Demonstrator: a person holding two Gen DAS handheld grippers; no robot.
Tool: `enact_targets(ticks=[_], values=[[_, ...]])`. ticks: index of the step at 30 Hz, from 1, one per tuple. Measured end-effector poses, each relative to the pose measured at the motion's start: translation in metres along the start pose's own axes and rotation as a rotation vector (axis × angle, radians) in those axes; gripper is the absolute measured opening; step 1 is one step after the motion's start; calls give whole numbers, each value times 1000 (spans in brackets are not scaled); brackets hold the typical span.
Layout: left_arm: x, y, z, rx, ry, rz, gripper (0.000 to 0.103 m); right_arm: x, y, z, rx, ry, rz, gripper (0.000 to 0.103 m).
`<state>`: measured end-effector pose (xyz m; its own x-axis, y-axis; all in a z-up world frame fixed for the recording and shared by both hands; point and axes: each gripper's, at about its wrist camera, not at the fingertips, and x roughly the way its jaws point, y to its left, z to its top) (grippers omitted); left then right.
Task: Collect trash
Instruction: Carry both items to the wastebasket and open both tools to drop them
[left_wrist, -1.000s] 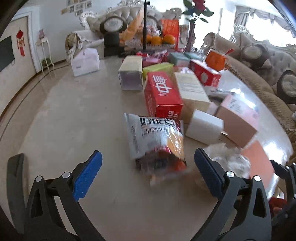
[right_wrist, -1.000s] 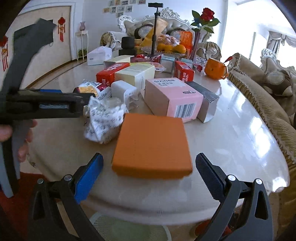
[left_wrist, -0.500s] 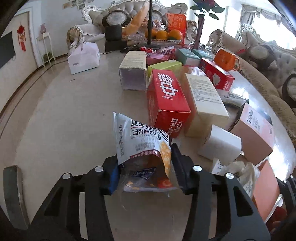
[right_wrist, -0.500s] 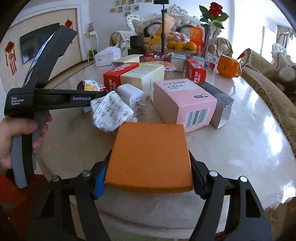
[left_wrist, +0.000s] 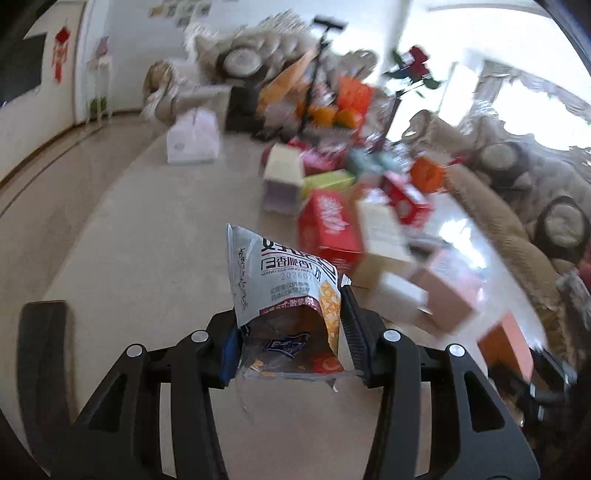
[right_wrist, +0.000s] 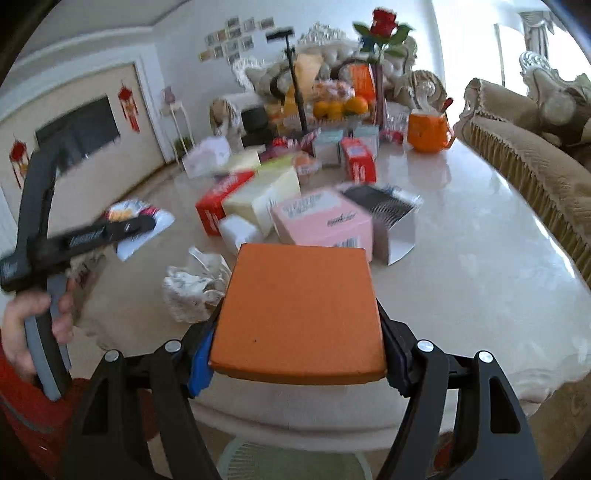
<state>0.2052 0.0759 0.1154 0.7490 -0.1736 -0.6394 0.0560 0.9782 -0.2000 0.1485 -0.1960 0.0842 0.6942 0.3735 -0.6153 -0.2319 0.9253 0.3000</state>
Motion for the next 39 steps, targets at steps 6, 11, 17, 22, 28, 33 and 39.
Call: enact_targets(ticks=[6,11,17,22,28,33,39], values=[[-84,-43,-86,142,-11,-136,48,-75,3,-54,24,-36,91,69],[-59,-83,-210,245,237,-177,48,-68,-12,-143,133,145,73,69],[34,-103,-302,269,522,-158,48,16,-35,-223,242,447,31,69],[54,-106,-311,281,542,-132,48,47,-28,-223,213,498,24,69],[65,-99,-311,250,556,-90,77,63,-33,-238,219,562,-8,70],[70,-90,-310,234,538,-55,89,54,-38,-241,235,549,-39,71],[67,-79,-309,202,513,-65,95,51,-43,-237,254,506,-39,82]])
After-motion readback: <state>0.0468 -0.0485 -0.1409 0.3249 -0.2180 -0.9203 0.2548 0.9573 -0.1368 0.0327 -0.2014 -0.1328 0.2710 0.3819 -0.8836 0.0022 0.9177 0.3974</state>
